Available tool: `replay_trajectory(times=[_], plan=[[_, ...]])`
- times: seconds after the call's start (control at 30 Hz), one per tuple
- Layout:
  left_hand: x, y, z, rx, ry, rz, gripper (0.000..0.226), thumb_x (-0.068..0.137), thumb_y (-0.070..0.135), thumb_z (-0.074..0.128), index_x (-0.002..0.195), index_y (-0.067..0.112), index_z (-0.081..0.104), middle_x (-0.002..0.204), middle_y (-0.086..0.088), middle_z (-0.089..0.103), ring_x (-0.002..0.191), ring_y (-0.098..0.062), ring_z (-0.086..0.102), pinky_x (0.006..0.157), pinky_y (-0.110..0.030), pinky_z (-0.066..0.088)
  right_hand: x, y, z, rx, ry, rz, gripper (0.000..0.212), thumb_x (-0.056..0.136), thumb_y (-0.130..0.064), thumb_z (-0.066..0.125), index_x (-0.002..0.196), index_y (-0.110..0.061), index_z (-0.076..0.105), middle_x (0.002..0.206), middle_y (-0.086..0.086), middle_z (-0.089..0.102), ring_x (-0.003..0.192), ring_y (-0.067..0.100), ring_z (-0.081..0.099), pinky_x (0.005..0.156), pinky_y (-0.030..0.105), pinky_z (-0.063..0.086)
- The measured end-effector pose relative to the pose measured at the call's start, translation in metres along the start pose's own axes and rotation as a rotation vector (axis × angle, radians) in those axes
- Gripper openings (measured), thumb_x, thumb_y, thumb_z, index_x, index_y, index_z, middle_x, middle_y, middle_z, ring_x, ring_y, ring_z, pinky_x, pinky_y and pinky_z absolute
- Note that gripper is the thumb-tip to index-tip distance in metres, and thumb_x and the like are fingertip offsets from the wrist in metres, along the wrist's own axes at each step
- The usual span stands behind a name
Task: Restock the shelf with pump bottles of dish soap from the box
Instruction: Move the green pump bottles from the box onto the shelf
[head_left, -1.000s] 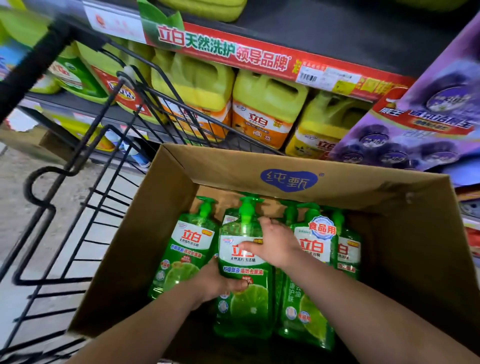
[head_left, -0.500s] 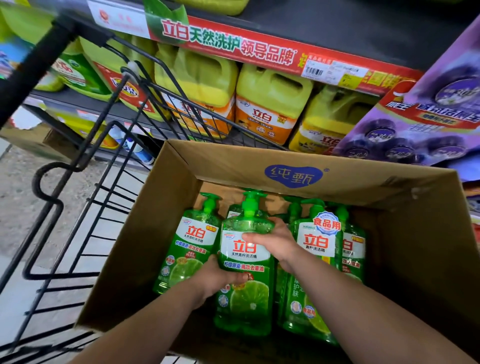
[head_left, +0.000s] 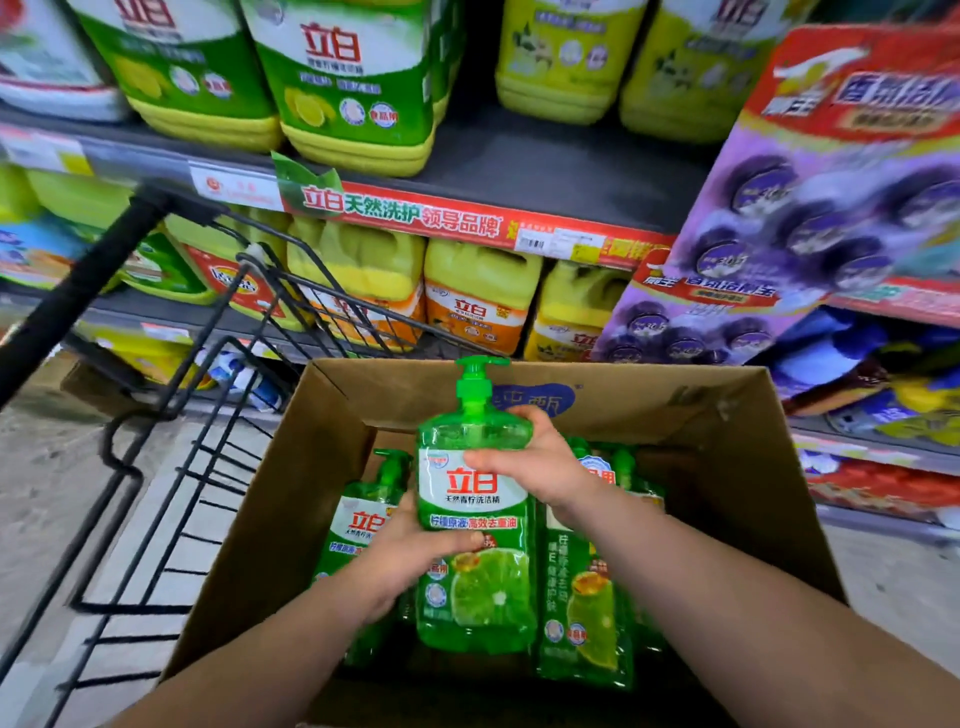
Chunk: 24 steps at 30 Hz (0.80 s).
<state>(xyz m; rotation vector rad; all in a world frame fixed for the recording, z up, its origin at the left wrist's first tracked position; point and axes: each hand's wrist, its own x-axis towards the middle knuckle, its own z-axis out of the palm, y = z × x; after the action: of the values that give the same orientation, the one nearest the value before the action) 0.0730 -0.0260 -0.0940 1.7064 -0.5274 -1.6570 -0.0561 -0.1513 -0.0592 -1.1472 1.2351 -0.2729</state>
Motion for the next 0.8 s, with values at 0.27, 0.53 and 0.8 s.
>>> replay_trajectory(times=[0.27,0.53,0.8], plan=[[-0.022,0.059,0.043,0.007,-0.077,0.202,0.071,0.051,0.021,0.085,0.11,0.032,0.046,0.087,0.009,0.073,0.074,0.001,0.069,0.056,-0.01,0.048,-0.049,-0.035,-0.057,0.059,0.21,-0.169,0.076,0.057,-0.022,0.09,0.119,-0.021,0.045,0.098,-0.004,0.067,0.08,0.006,0.069,0.063,0.02,0.056],[-0.058,0.099,0.144,0.123,-0.138,0.342,0.102,0.035,0.039,0.086,0.126,0.02,0.046,0.11,-0.005,0.07,0.102,-0.024,0.066,0.098,-0.047,0.047,-0.127,-0.032,-0.15,0.186,0.385,-0.284,0.046,0.065,-0.008,0.084,0.091,-0.023,0.049,0.072,-0.013,0.069,0.054,-0.006,0.065,0.048,0.009,0.047],[-0.102,0.115,0.301,0.21,-0.315,0.501,0.06,0.065,0.012,0.081,0.116,0.022,0.05,0.09,0.001,0.075,0.08,-0.018,0.072,0.067,-0.03,0.058,-0.258,0.02,-0.269,0.39,0.622,-0.33,0.063,0.067,-0.017,0.084,0.115,-0.008,0.046,0.113,0.012,0.066,0.1,0.026,0.067,0.09,0.044,0.054]])
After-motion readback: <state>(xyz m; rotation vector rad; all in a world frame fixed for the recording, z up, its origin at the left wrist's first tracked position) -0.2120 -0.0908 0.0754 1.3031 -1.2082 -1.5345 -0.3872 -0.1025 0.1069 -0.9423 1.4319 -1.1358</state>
